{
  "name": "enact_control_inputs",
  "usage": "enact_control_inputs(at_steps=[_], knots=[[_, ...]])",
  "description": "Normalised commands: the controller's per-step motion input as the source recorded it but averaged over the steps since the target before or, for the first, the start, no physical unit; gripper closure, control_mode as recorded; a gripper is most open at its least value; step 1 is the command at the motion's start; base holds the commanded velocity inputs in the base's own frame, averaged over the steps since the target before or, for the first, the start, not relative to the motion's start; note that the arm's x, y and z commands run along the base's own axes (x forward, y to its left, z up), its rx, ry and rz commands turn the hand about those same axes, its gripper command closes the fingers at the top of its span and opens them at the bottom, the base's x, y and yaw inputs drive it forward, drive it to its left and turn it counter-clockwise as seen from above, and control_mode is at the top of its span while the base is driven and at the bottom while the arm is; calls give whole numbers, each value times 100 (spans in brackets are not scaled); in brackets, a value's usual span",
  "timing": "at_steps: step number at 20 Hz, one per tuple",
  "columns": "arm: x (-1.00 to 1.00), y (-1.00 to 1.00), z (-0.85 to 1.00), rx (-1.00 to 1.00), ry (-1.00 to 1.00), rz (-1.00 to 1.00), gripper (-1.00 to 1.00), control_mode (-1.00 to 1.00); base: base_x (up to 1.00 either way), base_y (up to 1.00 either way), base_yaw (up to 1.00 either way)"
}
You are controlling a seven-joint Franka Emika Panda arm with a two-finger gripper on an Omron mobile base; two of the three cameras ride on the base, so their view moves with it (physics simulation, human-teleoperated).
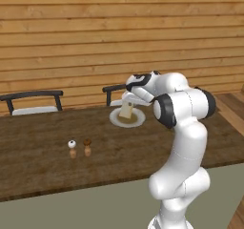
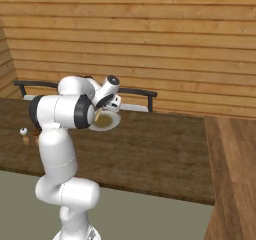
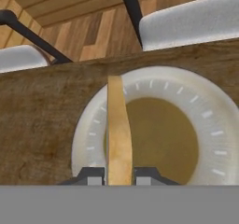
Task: Start the toaster. Once the lever pops up, take the bread to the plate on the dining counter.
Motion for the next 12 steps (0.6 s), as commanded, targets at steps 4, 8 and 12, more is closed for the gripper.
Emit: enact_control_inputs(at_steps=[4,8,12], knots=[[0,0,0,0,1,0,-100,-100,0,0,0],[0,-8,0,0,-1,0,-100,-100,0,0,0],[-10,-26,7,0,-7,0,-100,-100,0,0,0]])
